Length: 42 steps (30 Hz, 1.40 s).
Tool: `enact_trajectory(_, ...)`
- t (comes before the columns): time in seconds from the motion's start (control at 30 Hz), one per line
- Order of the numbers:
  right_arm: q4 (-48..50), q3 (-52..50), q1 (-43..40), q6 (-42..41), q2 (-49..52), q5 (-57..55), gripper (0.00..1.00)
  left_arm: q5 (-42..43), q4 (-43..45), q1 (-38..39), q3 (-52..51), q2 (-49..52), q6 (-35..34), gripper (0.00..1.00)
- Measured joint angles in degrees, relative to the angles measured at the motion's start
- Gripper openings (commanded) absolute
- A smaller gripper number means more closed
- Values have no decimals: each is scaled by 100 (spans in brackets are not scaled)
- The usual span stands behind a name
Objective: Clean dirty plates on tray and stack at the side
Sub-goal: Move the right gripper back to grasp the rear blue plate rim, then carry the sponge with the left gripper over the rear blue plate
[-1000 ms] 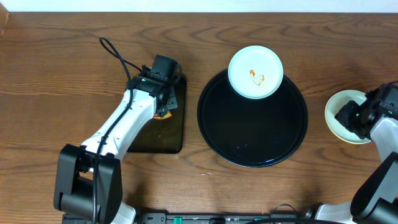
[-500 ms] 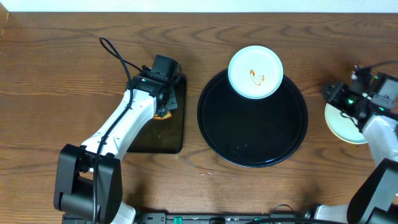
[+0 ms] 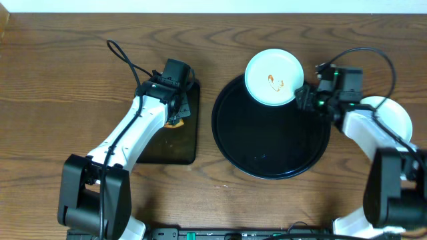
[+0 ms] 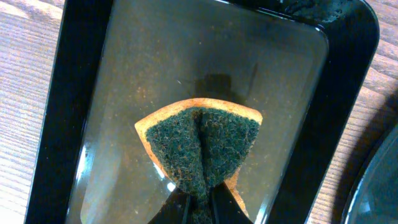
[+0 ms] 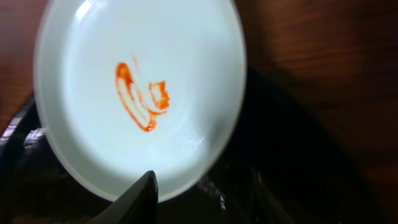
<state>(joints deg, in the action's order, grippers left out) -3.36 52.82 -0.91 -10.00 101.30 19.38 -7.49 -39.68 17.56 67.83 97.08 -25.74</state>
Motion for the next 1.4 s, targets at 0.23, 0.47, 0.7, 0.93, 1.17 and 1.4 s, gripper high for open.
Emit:
enact_trajectory(0.23,772,0,188,-264,581,-122,38,-2,-22,0,0,0,0,8)
enact_trajectory(0.47,929,0,186,-551,654,-173,14,0,-24,0,0,0,0,8)
enact_trajectory(0.7,514,2,186,-632,667,-181,7,0,-24,0,0,0,-2,8)
enact_trajectory(0.93,-98,35,186,-592,575,208,6,35,46,0,0,0,50,8)
enact_trajectory(1.17,-1029,33,188,-461,50,293,1,1001,776,15,0,0,577,8)
enact_trajectory(1.4,-1915,31,289,-422,-76,258,13,2203,1749,407,-2,0,647,8)
